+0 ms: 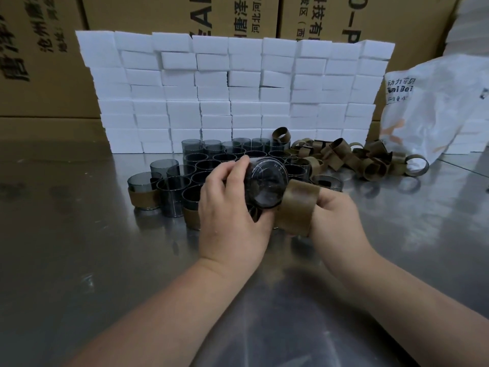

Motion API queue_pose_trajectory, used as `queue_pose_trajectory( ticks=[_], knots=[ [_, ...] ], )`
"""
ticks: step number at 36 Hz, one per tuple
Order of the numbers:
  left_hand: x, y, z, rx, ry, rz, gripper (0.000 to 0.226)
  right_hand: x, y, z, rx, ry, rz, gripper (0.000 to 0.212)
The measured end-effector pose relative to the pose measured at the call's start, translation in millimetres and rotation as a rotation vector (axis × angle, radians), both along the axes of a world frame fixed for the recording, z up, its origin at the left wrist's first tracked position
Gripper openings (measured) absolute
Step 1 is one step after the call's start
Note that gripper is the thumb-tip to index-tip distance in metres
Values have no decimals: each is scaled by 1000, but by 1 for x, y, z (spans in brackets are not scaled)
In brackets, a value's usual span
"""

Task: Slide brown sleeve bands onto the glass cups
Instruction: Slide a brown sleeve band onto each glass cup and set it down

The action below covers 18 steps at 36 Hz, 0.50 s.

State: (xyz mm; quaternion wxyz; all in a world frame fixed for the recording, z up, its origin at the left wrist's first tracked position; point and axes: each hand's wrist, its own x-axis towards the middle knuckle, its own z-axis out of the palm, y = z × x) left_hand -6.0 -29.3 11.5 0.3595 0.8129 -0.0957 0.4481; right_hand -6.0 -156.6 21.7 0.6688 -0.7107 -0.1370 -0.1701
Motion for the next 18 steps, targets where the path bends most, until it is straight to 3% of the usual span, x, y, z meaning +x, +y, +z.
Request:
queue_pose_trajectory(
  ticks=[5,10,15,18],
  knots=[
    [1,1,0,16,-21,11,80,1,3,0,-4,27,10,26],
    [0,2,1,92,-52,44,78,3,0,-3,-97,12,-14,19],
    [-3,2,3,159,-33,49,82,-1,3,1,45,50,96,28],
    [-5,2,4,182,-11,-11,79,-2,5,2,148,88,159,46]
  ],
)
